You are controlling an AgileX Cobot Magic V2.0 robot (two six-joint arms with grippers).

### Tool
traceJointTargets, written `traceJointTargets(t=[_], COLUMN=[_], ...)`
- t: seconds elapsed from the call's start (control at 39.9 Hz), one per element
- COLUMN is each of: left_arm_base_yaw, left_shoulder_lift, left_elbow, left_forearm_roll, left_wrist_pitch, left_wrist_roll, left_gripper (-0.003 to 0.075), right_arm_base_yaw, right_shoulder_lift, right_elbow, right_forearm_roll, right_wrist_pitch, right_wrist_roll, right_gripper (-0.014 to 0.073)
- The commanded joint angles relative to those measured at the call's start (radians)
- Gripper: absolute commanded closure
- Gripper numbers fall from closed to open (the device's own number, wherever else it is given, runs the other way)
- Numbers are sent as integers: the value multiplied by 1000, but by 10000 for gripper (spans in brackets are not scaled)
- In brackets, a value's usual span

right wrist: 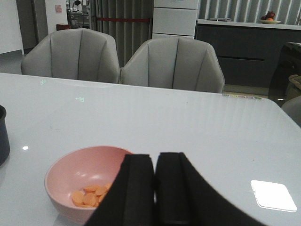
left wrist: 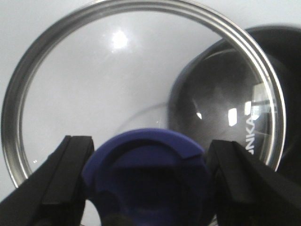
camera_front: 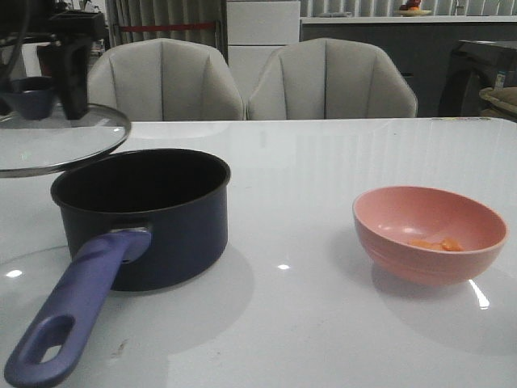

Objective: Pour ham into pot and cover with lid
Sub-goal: 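Lift the glass lid off the saucepan with the left gripper, then set the glass lid down beside the saucepan and release it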

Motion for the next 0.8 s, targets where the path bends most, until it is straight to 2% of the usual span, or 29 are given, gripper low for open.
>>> traceJointTargets(t=[0.0, 0.23, 0.33, 0.5, 0.78], left_arm_base_yaw=[66, 256, 309, 332, 332], left_shoulder_lift=[-105, -157, -157, -151, -58], left_elbow=[59, 219, 267, 345, 405], left_forearm_roll=[-7, -95, -119, -117, -122], left_wrist_pitch=[-85, -152, -214, -338, -427], left_wrist_roll=[2, 66, 81, 81, 81], left_gripper=[533, 533, 533, 533, 533], right_arm_base_yaw=[-7, -7, -7, -7, -7], right_shoulder_lift=[-21, -21, -21, -21, -21], right_elbow=[10, 10, 10, 10, 10], right_forearm_roll=[-10, -10, -10, -10, -10], right_wrist_pitch=[-83, -83, -83, -83, -83], right_wrist_roll=[-3, -3, -3, -3, -3], right_gripper=[433, 433, 433, 433, 433])
